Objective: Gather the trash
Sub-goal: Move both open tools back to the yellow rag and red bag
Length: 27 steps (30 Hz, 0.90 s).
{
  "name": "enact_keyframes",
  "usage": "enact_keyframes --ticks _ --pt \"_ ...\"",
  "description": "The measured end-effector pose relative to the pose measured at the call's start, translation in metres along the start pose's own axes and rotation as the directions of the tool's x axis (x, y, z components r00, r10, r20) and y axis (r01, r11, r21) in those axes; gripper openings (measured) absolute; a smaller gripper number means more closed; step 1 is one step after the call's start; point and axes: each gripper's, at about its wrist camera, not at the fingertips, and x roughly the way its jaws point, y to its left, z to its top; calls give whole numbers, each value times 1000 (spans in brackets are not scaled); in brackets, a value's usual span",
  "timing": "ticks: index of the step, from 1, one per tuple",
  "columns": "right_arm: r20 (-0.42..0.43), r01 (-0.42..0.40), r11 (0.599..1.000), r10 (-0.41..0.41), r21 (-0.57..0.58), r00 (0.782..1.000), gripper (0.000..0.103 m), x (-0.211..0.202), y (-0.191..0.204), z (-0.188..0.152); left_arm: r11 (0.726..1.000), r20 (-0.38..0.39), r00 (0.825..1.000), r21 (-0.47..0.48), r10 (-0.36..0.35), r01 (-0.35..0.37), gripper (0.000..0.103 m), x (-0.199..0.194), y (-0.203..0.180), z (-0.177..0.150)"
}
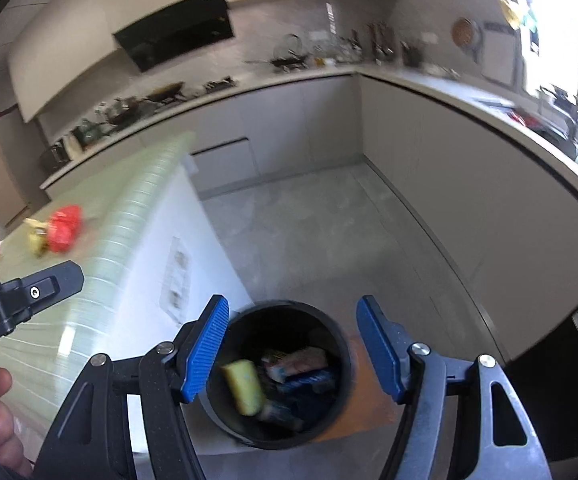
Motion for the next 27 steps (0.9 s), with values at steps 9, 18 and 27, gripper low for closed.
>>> enact_keyframes --ticks 9,18,27 --pt "40 -109 989 113 -96 993 69 -29 162 10 987 69 985 -45 160 -157 92 -49 145 4" --pt "30 -138 985 142 -108 989 70 -22 290 -10 965 77 963 -77 257 -251 92 -60 255 9" --pt "23 -142 977 147 -161 989 73 -9 346 5 960 75 961 -109 267 -258 92 -52 296 27"
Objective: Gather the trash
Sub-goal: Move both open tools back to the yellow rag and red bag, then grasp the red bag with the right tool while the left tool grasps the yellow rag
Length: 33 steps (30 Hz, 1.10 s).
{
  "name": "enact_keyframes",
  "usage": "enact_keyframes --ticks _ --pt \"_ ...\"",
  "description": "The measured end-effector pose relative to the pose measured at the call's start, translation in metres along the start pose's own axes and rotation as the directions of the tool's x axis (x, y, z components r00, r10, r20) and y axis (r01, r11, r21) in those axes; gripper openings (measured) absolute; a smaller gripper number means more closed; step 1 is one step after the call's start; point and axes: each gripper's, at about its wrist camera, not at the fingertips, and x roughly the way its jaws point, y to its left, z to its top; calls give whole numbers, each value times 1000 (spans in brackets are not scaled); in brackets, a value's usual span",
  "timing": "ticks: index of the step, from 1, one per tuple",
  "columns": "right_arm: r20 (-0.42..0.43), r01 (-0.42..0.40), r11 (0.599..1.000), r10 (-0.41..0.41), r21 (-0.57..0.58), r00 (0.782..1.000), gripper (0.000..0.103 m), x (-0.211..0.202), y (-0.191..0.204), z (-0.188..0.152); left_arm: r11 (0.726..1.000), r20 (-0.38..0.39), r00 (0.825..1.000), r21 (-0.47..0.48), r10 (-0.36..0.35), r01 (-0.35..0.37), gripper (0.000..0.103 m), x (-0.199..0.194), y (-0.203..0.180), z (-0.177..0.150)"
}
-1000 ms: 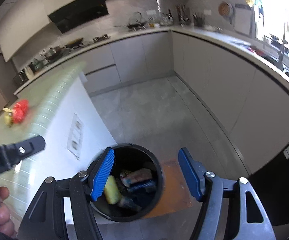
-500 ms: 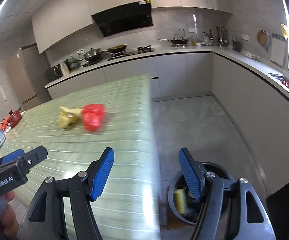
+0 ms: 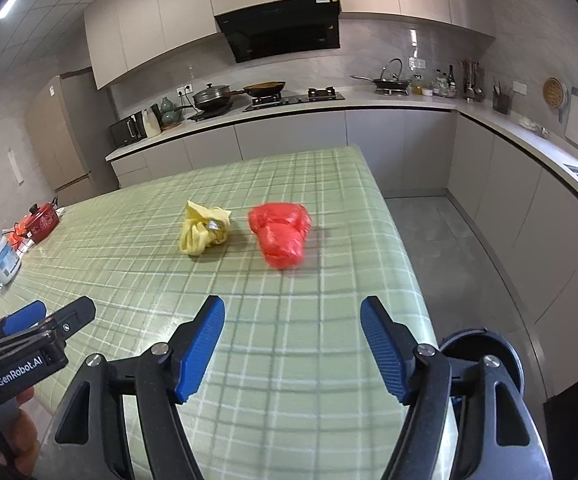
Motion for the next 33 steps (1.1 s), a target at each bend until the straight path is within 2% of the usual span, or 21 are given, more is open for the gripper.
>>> enact_keyframes --ticks 9,18,24,27,33 --pt "12 4 1000 -4 -22 1000 73 34 2 31 998 26 998 24 53 -53 92 24 -14 23" --pt "16 18 1000 -18 -11 1000 74 63 -14 62 997 23 998 39 63 -63 92 47 -27 46" --pt "-8 41 999 -41 18 999 74 90 -17 73 997 14 999 77 29 -30 92 75 -30 64" --pt "-21 56 998 -55 21 998 78 108 -12 76 995 -2 1000 97 14 -14 92 96 -30 73" --pt "-84 78 997 -78 -3 993 81 165 4 76 990 -42 999 135 -25 31 92 150 -33 91"
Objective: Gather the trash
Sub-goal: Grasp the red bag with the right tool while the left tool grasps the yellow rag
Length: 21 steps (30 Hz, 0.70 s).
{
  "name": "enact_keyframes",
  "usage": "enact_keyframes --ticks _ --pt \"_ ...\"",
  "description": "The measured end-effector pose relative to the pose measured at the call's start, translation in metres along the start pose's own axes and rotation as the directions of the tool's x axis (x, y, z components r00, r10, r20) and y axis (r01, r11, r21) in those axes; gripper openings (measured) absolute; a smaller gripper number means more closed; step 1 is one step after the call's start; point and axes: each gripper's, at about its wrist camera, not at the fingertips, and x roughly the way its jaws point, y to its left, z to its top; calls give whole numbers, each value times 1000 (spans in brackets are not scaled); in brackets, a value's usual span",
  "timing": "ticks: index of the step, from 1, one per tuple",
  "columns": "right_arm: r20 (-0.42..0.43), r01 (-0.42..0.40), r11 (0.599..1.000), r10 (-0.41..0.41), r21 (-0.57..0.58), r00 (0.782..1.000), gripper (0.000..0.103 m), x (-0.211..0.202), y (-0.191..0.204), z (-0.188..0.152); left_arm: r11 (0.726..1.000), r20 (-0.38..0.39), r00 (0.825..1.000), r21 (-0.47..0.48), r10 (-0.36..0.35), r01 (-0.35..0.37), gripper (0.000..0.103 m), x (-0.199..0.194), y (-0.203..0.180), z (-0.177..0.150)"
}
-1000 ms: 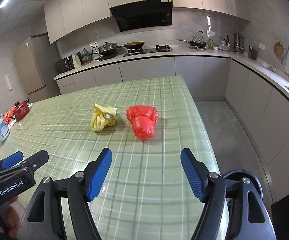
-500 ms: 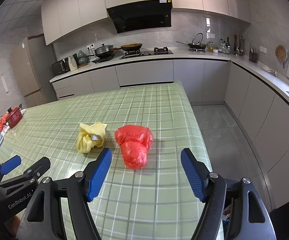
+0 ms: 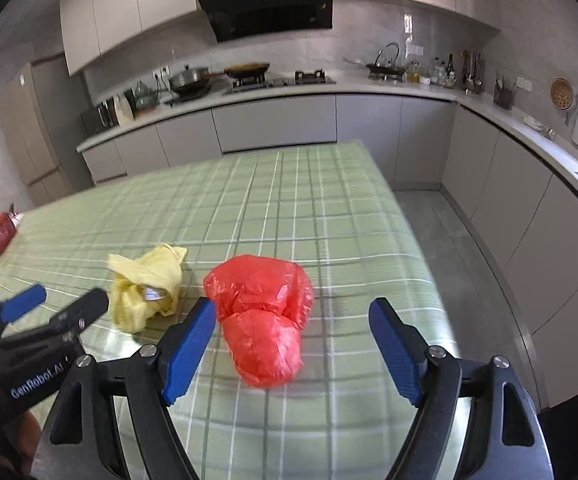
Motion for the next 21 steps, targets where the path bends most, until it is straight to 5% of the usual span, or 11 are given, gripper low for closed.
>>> enact_keyframes --ticks 11,13,14,15,16,21 --pt "-98 -13 1000 13 2 995 81 68 8 -5 996 -41 996 30 -78 79 91 51 -9 6" --pt "-121 -35 999 35 -1 992 72 74 10 -8 994 -43 993 27 -107 108 75 51 -9 2" --pt "-125 -47 999 48 3 991 50 77 10 -9 992 -41 991 23 -126 127 70 50 -8 0" --pt "-135 -61 998 62 11 989 41 80 10 -10 990 -34 989 21 -142 143 56 47 -10 -1" --pt "-135 -63 998 65 14 989 41 80 9 -11 988 -32 988 28 -152 153 44 46 -12 -1" --pt "-98 -65 998 67 19 993 39 72 3 -12 987 -18 987 30 -160 161 31 34 -19 -4"
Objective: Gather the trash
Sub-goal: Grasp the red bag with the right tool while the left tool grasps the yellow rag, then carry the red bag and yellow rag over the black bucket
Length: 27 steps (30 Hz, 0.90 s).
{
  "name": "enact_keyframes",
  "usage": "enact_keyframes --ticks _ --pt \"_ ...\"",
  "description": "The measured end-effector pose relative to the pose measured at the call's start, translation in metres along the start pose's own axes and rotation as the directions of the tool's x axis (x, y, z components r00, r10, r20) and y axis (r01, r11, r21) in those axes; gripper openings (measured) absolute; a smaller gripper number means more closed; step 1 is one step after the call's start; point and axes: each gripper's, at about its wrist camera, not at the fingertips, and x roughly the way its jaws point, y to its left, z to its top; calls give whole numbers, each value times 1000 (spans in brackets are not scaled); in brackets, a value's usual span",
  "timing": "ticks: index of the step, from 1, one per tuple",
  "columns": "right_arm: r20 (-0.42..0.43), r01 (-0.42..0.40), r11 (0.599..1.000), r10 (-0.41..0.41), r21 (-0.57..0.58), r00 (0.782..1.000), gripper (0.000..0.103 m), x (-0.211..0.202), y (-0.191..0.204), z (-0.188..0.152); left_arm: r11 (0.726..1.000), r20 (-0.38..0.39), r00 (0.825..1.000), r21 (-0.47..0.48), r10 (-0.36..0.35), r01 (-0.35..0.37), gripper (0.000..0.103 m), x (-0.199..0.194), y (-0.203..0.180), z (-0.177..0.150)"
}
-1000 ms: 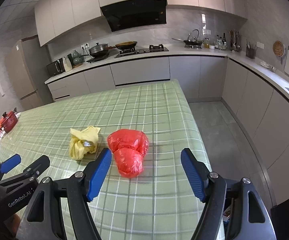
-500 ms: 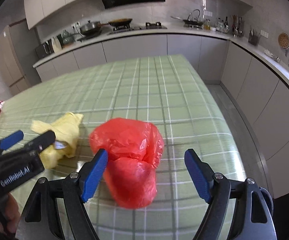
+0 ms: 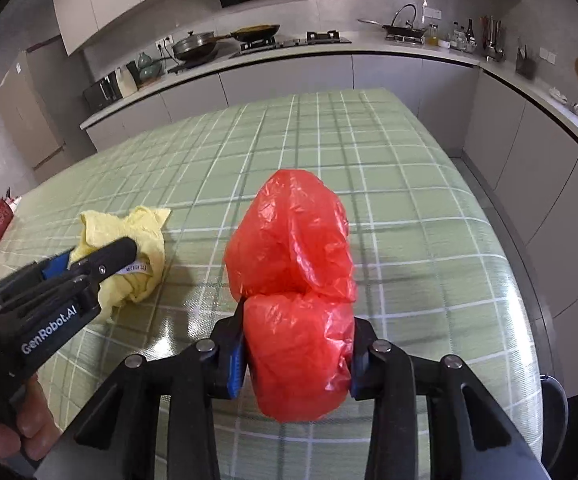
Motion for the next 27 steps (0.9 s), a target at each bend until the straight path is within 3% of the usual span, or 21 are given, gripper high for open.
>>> enact_keyframes --ticks 7,13,19,27 --pt "47 -12 1000 11 8 999 39 -33 -12 -1 999 26 1000 -35 -15 16 13 -29 -5 -6" --pt "82 -32 999 32 2 996 39 -69 -27 -15 999 71 997 -49 -19 22 12 -69 -22 -25" --pt "93 -59 998 61 -24 994 39 -94 -44 -33 996 49 999 -83 -22 26 10 -88 -33 -56" --pt "106 -72 997 72 -9 992 39 -115 -65 -47 996 96 994 -68 -46 53 10 -118 -50 -52"
